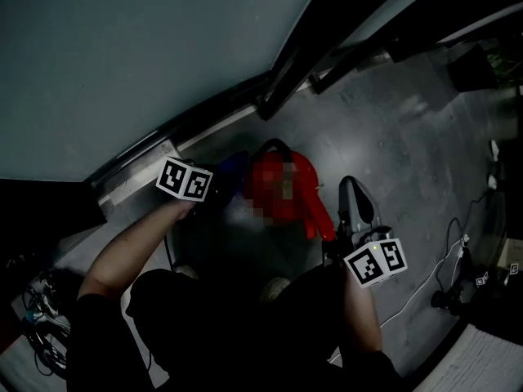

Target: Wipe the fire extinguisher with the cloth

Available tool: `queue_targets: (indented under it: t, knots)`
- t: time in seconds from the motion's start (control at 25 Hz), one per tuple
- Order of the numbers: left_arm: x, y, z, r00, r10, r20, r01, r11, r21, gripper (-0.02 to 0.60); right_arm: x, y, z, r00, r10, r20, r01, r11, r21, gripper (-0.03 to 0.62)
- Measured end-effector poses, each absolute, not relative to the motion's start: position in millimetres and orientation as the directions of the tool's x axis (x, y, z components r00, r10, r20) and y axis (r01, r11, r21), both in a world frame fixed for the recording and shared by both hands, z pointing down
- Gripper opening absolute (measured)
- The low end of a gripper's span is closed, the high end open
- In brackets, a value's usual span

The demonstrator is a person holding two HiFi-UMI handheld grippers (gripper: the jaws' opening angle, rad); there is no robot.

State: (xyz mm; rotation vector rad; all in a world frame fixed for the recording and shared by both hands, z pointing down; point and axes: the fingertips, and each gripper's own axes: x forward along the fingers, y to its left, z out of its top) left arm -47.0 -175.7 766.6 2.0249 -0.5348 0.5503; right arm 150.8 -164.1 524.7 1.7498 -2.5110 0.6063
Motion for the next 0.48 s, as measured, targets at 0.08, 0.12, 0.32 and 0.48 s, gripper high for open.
queue_targets:
  t: [0.08,0.12,0.32,0.48]
  knots:
    - [-46.9,-178.7,771.3,0.812,-0.148,0.564,-0.563,-0.452,0.692,0.126,148.5,-159.2,523.3,-0.376,-0.894,0.244,-0.912,0.310,-0.270,0.003]
    - [-47.0,-180.5,774.4,0.812,-0.148,0.564,-0.565,-0.443,0.697,0.126,148.2,-156.9,523.0,-0.377,-0.892,0.250,-0.914,0.315,-0.254,0.003]
    - [-45.2,-182.9,799.8,0.794,-0.133,0.594,-0.592,-0.392,0.704,0.126,152.5,-144.3,525.1,-0.343,-0.891,0.299,-0.939,0.326,-0.105,0.003]
    - [-44.9,-186.6,816.9,0.792,-0.117,0.599,-0.595,-0.371,0.713,0.126,161.4,-135.5,530.4,-0.312,-0.889,0.336,-0.945,0.325,-0.017,0.003]
